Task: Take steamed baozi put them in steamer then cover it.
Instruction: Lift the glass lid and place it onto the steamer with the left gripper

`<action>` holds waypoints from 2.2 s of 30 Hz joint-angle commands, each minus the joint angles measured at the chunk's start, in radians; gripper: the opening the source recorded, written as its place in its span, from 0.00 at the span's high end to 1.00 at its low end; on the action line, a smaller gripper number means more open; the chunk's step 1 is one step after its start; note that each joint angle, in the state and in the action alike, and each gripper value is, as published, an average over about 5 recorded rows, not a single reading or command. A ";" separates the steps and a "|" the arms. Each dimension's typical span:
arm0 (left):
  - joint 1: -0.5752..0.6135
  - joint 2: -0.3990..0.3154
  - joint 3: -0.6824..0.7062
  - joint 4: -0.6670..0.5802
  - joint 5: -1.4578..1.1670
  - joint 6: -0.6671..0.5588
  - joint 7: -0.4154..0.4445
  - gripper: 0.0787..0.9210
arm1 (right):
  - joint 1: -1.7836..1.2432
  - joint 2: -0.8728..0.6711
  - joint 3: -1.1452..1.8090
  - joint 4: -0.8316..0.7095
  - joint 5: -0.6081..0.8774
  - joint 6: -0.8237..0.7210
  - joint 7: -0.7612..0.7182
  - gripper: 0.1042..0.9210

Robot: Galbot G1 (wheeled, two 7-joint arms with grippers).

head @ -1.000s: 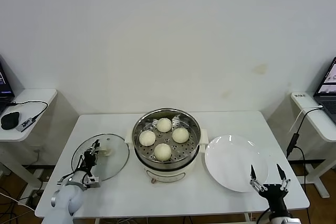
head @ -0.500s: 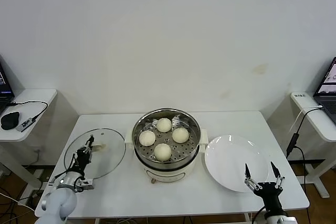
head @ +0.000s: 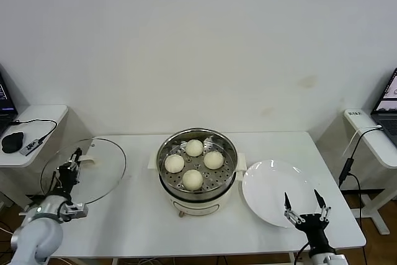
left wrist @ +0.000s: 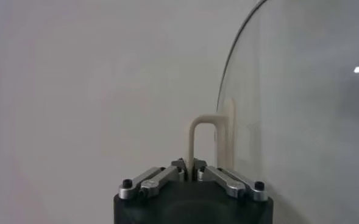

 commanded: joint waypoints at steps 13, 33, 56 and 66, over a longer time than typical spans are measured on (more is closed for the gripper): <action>-0.181 0.085 0.448 -0.366 -0.169 0.394 0.198 0.93 | 0.036 0.033 -0.065 -0.049 -0.116 0.002 0.017 0.12; -0.385 -0.242 0.702 -0.231 0.323 0.483 0.403 0.93 | 0.067 0.074 -0.093 -0.115 -0.242 0.005 0.050 0.12; -0.410 -0.433 0.768 -0.053 0.416 0.469 0.379 0.93 | 0.063 0.072 -0.076 -0.136 -0.247 0.019 0.055 0.12; -0.371 -0.450 0.738 -0.050 0.481 0.438 0.360 0.93 | 0.063 0.073 -0.086 -0.138 -0.246 0.020 0.054 0.12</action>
